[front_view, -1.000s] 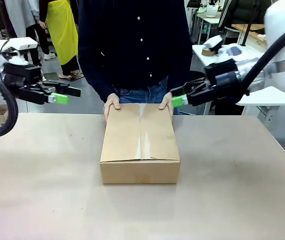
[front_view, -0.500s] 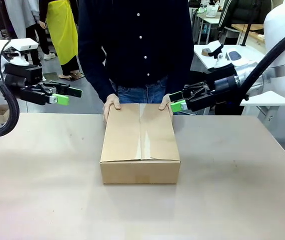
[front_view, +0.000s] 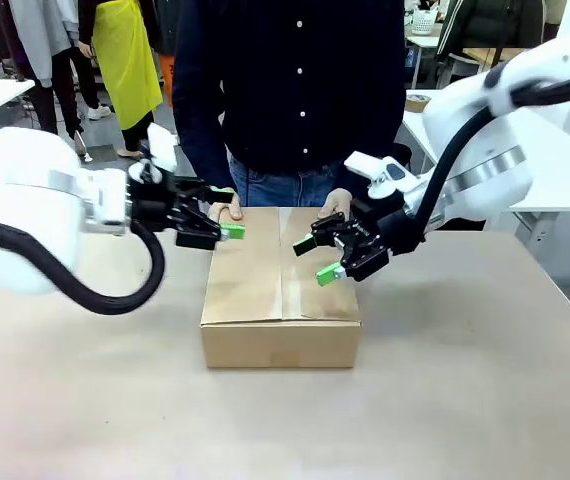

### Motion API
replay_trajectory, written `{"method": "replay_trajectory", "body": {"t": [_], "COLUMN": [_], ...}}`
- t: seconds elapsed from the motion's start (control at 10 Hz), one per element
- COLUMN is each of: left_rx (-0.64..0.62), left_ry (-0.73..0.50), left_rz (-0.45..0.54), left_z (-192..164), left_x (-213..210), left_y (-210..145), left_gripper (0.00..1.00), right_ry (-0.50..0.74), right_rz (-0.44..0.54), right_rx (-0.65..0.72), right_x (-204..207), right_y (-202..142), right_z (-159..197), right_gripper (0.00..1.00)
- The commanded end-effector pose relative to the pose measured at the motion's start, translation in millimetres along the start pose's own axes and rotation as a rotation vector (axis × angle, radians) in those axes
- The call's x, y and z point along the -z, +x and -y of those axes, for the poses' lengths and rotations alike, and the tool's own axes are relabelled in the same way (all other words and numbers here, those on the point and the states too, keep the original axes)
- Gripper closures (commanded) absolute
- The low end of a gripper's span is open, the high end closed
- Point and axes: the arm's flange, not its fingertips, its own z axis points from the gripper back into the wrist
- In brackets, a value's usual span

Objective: Pack the gift set into the box.
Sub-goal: Press and hold the closed box until the human finishes sealing it.

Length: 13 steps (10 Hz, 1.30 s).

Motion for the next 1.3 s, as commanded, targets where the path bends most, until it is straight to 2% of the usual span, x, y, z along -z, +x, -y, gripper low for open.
{"method": "replay_trajectory", "body": {"t": [0.0, 0.2, 0.4, 0.5, 0.6, 0.9, 1.0, 1.1, 1.2], "left_rx": [0.058, 0.058, 0.002, -0.033, -0.072, -0.122, -0.126, -0.151, -0.159], "left_ry": [-0.023, -0.101, -0.143, -0.184, -0.203, -0.214, -0.223, -0.229, -0.247], "left_rz": [-0.024, -0.093, -0.109, -0.107, -0.097, -0.116, -0.123, -0.129, -0.134], "left_z": [-18.4, -26.9, -31.3, -35.8, -40.3, -48.2, -48.5, -47.5, -44.4], "left_x": [29.9, 37.1, 34.6, 33.6, 32.4, 18.1, 12.6, 10.7, 13.0], "left_y": [-27.5, -50.4, -57.8, -63.1, -70.4, -87.1, -91.3, -94.9, -96.8], "left_gripper": [0.0, 0.0, 0.0, 0.0, 0.0, 0.0, 0.0, 0.0, 0.0], "right_ry": [-0.067, -0.198, -0.228, -0.285, -0.315, -0.375, -0.385, -0.386, -0.334], "right_rz": [0.048, 0.043, 0.036, -0.016, -0.026, -0.059, -0.044, -0.064, -0.067], "right_rx": [-0.05, -0.013, 0.031, 0.029, 0.0, 0.011, 0.009, 0.017, 0.025], "right_x": [-0.2, -1.8, -9.3, -10.8, -12.1, -24.9, -28.2, -29.4, -30.7], "right_y": [1.6, -9.1, -25.7, -34.0, -39.7, -58.1, -61.4, -63.8, -63.9], "right_z": [24.5, 35.3, 43.2, 46.8, 47.6, 46.3, 44.8, 44.8, 44.1], "right_gripper": [0.0, 0.0, 0.0, 0.0, 0.0, 0.0, 0.0, 0.0, 0.0]}}
